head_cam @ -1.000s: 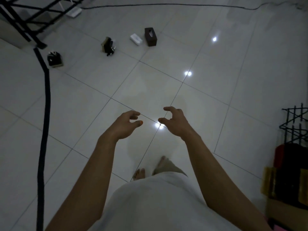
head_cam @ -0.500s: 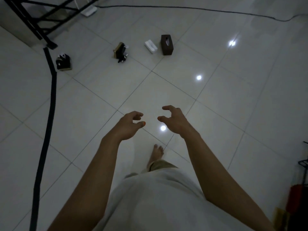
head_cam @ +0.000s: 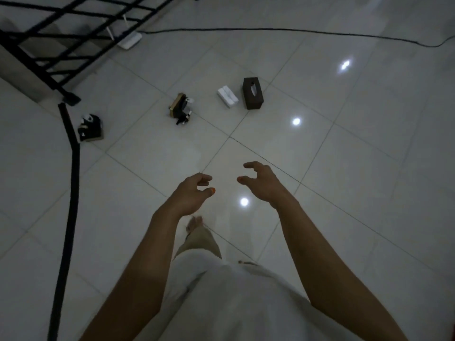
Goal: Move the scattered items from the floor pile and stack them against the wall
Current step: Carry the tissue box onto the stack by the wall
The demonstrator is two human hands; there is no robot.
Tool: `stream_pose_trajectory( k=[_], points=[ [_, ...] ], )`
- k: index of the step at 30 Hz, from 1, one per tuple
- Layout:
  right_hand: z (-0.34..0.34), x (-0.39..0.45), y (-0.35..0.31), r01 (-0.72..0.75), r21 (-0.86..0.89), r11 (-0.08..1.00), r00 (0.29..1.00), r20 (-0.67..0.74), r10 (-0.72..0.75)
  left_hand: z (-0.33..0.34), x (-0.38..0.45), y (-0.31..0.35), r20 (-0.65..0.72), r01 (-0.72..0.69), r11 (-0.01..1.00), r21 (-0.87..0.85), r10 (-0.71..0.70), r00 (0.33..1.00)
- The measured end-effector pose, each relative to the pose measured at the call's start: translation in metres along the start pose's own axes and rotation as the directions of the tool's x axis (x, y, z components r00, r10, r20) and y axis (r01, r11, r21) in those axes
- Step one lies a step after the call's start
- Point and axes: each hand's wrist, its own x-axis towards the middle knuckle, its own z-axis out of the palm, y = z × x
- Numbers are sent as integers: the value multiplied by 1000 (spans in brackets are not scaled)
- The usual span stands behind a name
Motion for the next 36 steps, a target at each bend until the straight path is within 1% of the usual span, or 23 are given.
stream_pose_trajectory(
  k=[4,8,11,14,17,20,23,28,32,34,36],
  points=[
    [-11,51,-40,-8,18,1000,1000,-27,8,-47,70,34,49,-61,995,79,58,997],
    [-37,99,-62,-38,26,999,998,-46,40,-79,136,78,100,-105,986,131,93,991],
    [-65,137,-65,-70,24,997,997,-38,71,-89,183,99,99,-93,988,126,80,992],
    [-95,180,-62,-87,43,995,996,-26,88,-90,230,113,100,-47,988,145,33,994],
    [-125,236,-54,-114,28,993,993,17,113,-80,279,129,93,-16,987,157,1,996],
    [-156,296,-47,-136,-30,990,985,104,138,-61,326,148,69,48,988,146,-59,996],
    [-192,356,-43,-130,-76,989,976,165,141,-38,377,171,99,109,987,119,-121,988],
    [-237,455,-33,-137,-114,984,978,144,153,-7,469,202,104,126,992,25,-128,986],
    [-233,532,-6,-141,-146,979,976,143,162,20,548,192,159,131,991,-32,-124,980],
    [-219,566,17,-128,-175,976,974,165,157,36,591,173,180,119,993,-10,-115,977],
    [-202,605,45,-124,-197,972,971,177,160,50,636,148,193,99,994,50,-107,975]
  ],
)
